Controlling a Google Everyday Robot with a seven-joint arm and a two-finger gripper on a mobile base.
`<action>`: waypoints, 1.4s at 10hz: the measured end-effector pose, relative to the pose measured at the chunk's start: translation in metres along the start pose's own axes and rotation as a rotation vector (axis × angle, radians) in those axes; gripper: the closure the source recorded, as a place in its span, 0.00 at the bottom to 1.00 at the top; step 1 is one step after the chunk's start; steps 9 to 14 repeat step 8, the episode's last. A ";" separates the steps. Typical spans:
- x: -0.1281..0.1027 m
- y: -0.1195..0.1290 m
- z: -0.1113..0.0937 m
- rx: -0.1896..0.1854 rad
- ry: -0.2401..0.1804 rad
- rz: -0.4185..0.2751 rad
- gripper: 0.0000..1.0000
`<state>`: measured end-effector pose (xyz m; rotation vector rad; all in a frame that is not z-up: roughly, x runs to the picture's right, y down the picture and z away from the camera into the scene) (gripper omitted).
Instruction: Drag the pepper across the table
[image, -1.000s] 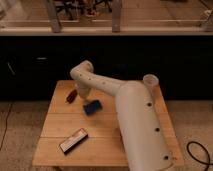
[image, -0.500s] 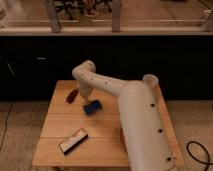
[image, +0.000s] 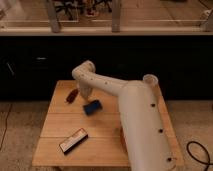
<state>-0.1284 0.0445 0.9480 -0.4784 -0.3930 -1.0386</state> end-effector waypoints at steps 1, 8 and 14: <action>0.002 -0.001 0.000 -0.001 0.009 0.005 0.40; 0.023 -0.009 0.003 0.024 -0.007 0.045 0.20; 0.023 -0.009 0.003 0.024 -0.007 0.045 0.20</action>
